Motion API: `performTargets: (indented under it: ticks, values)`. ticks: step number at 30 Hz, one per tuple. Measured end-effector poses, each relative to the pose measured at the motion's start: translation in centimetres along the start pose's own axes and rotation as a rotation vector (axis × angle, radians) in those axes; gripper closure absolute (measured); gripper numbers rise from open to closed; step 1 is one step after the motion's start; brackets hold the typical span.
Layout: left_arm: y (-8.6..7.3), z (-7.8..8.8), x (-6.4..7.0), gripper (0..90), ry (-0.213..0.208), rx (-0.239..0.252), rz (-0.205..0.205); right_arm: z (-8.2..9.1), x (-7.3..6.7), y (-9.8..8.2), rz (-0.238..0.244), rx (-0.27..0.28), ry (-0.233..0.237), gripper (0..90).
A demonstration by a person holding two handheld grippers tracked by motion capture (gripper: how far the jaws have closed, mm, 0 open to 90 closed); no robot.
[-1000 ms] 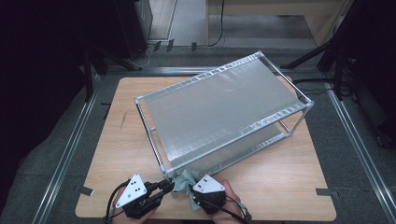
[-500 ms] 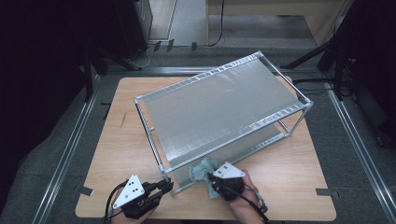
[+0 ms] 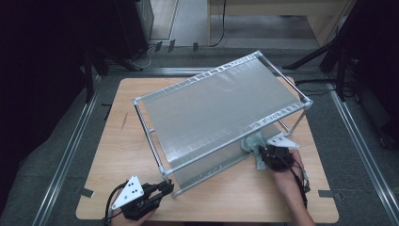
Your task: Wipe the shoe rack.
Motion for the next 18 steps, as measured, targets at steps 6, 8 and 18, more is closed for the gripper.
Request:
performTargets:
  ticks: [6, 8, 18]
  values:
    - [-0.1, 0.1, 0.0, 79.6, 0.001, -0.001, -0.004, -1.3, 4.0, 1.0, -0.066, -0.001, -0.118, 78.6]
    - [0.0, 0.1, 0.0, 79.6, 0.0, 0.0, -0.004, -1.6, 5.0, 1.2, -0.09, 0.01, -0.151, 78.6]
    - [0.0, 0.1, 0.0, 79.8, 0.004, -0.005, -0.008, -2.6, 6.8, 0.9, -0.144, 0.023, -0.202, 78.9]
Point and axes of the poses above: each handheld gripper's, and its own axes: z roughly backward along the jaws, y roughly out of its top, x roughly to its right, the point moved 2 cm from there along -z, roughly forward along the jaws, and after that the axes turned 10 degrees about -y, right-handed, at the moved point
